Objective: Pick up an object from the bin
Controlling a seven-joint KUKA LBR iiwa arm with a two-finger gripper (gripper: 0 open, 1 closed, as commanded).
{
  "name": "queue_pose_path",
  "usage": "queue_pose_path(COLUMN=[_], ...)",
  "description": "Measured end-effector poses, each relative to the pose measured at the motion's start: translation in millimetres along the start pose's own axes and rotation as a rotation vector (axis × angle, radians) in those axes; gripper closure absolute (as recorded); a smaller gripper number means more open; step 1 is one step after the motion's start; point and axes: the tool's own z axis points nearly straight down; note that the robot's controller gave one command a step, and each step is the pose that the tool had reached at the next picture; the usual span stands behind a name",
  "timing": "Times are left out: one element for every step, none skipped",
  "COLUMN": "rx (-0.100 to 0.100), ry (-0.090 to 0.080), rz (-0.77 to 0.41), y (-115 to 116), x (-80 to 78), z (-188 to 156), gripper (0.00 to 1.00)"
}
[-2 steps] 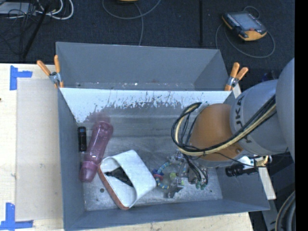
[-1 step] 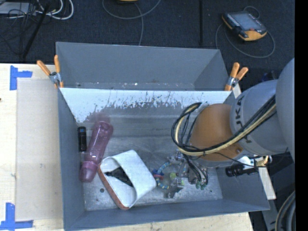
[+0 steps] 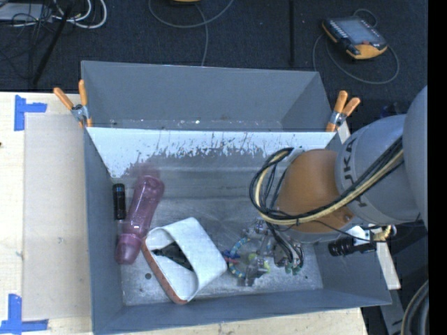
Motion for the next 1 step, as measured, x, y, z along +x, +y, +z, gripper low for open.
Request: queue_pose_path(rx=[0.0], ry=[0.0], rz=[0.0], y=[-0.1], x=[-0.2], z=[-11.5], gripper=[1.0])
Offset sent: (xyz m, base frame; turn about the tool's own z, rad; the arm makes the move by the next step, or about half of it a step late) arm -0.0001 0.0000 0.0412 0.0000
